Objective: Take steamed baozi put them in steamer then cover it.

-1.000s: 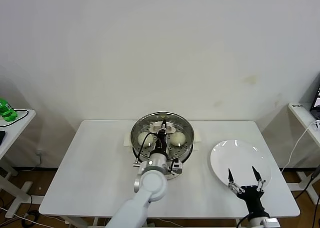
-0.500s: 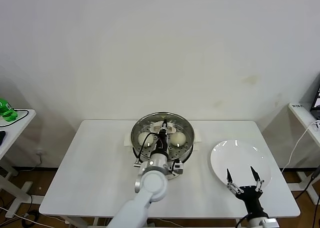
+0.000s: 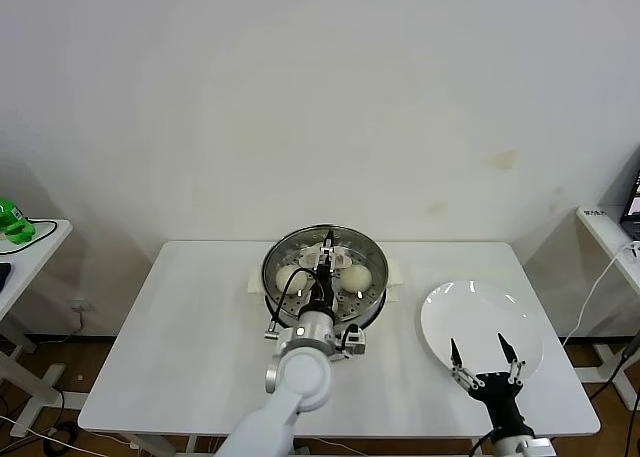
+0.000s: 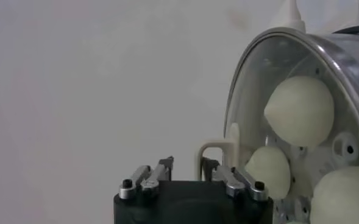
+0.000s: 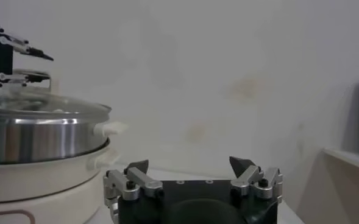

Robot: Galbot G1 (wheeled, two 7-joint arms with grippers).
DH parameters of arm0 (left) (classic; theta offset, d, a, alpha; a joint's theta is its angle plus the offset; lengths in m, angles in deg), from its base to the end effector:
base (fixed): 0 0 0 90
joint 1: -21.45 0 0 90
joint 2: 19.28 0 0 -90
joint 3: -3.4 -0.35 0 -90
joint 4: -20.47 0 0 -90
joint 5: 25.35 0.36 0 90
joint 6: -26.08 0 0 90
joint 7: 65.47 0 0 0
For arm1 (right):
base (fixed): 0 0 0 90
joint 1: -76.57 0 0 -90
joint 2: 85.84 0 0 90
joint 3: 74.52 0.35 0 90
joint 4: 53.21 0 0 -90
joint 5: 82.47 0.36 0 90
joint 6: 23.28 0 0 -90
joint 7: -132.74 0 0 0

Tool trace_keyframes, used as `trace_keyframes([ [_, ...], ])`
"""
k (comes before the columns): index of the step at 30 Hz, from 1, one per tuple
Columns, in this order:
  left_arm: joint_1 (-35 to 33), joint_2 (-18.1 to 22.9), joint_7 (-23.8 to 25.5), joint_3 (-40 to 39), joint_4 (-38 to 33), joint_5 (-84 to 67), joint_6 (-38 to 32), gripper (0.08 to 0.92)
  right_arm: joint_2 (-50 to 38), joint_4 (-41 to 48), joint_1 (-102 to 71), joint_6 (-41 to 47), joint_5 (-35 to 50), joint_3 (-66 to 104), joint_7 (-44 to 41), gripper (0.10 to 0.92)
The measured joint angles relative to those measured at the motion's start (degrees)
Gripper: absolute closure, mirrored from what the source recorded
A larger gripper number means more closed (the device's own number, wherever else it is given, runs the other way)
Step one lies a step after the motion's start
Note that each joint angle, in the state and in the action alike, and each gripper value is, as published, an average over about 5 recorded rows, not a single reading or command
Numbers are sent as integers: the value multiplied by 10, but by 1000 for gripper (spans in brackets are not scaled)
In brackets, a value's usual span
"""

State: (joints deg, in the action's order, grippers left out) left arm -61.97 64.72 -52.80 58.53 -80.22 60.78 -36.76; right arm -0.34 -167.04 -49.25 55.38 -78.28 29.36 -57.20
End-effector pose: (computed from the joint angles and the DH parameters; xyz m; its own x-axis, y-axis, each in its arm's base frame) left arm 0.3230 -0.1715 -0.2676 -0.9883 0.1520 -0.0133 -0.0096 0.0251 0.9996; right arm 0.1435 -0.0948 -0.3474 -1.0000 -0.0069 0.0068 -0.0078 0.9912 -0.1321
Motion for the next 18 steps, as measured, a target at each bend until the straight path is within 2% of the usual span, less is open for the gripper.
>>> trace_keyframes([
  [6,-15,-9,3,2,-23,-2,-1,196,1,-2,-1,0,-1,0,0,203],
  [18,-82,-41,-8,25,-122,-25,-18,177,0,-6,-5,-4,-1,1,1,203],
])
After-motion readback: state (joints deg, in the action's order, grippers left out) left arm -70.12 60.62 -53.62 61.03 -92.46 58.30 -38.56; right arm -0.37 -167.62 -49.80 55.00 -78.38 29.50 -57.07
